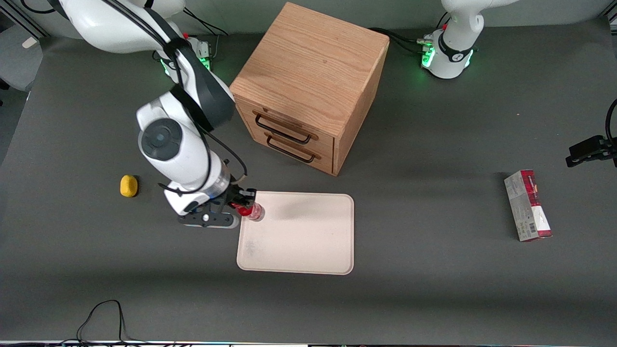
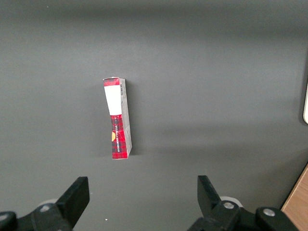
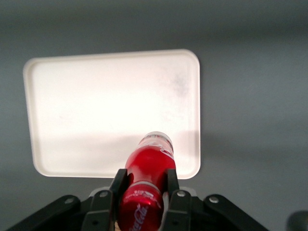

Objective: Place coke bottle on tray
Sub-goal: 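Lift the bottle and carry it over the cream tray, then lower the bottle upright onto the tray and open the right gripper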

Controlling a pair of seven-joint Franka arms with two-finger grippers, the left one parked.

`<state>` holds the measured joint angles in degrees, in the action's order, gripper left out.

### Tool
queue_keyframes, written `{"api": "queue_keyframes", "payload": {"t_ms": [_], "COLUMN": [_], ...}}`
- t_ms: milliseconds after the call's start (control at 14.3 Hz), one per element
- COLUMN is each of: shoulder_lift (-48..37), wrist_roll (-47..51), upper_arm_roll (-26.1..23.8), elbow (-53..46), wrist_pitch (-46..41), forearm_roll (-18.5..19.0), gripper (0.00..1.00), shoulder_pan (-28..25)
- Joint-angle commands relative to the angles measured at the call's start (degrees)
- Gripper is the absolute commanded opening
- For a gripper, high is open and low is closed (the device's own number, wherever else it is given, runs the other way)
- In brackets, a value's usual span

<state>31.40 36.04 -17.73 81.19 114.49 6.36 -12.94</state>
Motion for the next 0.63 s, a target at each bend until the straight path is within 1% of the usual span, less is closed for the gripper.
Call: {"api": "queue_keyframes", "payload": {"t_ms": [0, 70, 280, 420, 560], "shoulder_lift": [0.15, 0.16, 0.86, 1.3, 1.39], "wrist_roll": [1.76, 1.93, 1.85, 1.84, 1.85], "upper_arm_roll": [-0.02, -0.02, -0.02, -0.02, 0.06], "elbow": [3.53, 4.84, 7.31, 9.06, 9.69], "wrist_pitch": [3.45, 4.41, 7.41, 9.07, 10.22], "forearm_roll": [2.15, 2.95, 3.56, 5.75, 6.29], "gripper": [0.0, 0.0, 0.0, 0.0, 0.0], "shoulder_pan": [-0.42, -0.51, -0.42, -0.42, -0.42]}}
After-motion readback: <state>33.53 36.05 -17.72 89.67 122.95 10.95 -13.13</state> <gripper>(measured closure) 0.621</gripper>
